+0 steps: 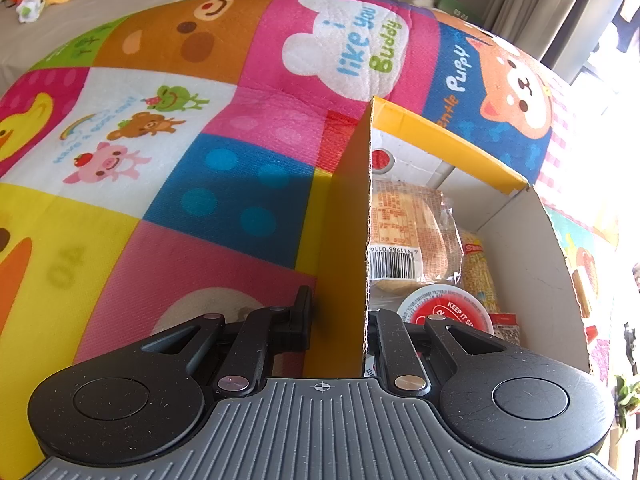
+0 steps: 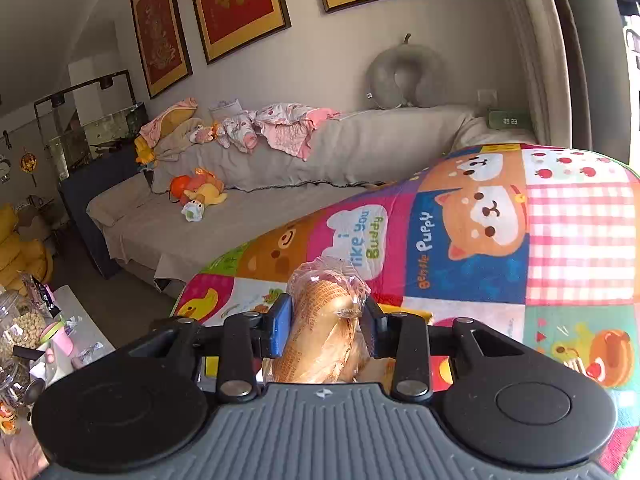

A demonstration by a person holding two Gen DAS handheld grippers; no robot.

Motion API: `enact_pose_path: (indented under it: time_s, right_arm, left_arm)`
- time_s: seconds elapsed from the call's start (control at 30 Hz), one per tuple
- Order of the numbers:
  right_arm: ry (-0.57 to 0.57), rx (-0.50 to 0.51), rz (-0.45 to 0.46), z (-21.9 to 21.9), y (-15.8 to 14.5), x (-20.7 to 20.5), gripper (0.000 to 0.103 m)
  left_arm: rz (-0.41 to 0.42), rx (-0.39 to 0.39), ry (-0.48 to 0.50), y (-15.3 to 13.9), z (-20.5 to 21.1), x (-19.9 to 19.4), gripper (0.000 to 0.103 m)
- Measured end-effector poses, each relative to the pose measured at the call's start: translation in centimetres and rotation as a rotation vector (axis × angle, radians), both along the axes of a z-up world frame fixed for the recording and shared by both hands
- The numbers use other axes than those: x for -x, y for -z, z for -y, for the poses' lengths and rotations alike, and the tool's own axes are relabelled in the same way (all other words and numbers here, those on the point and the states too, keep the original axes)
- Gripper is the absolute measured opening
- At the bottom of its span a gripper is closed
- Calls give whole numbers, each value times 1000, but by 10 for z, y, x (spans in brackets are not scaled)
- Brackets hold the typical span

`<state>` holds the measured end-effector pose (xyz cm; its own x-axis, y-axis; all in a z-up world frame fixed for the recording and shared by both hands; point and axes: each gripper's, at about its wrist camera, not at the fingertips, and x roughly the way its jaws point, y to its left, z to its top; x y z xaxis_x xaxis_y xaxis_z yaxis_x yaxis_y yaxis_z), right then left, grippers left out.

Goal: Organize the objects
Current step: 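Carry the bread roll over the yellow box and release it inside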

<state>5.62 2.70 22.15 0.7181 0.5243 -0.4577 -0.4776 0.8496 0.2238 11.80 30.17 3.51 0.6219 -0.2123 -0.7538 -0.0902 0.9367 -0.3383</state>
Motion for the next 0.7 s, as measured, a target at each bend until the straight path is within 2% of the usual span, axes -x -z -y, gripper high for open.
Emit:
enact_pose_path:
  time_s: [0.3,0.43,0.57,0.6,0.7]
  right_arm:
    - [14,34,5,-39,13,-43,36]
    - [26,53,-27,-52,27,-64,37]
    - [36,33,-77,-53,39,-78,46]
    - [42,32,-79,-51,41,-78,52]
    - [74,31,-85,-40,44,-79,58]
  left_arm:
    - [5,6,6,1,-2,0,16]
    - [5,9,8,2,-2,0,16]
    - [6,14,10,2,-3,0,16]
    - [6,13,10,2,-3,0,16]
    - [7,11,8,2,-2,1,16]
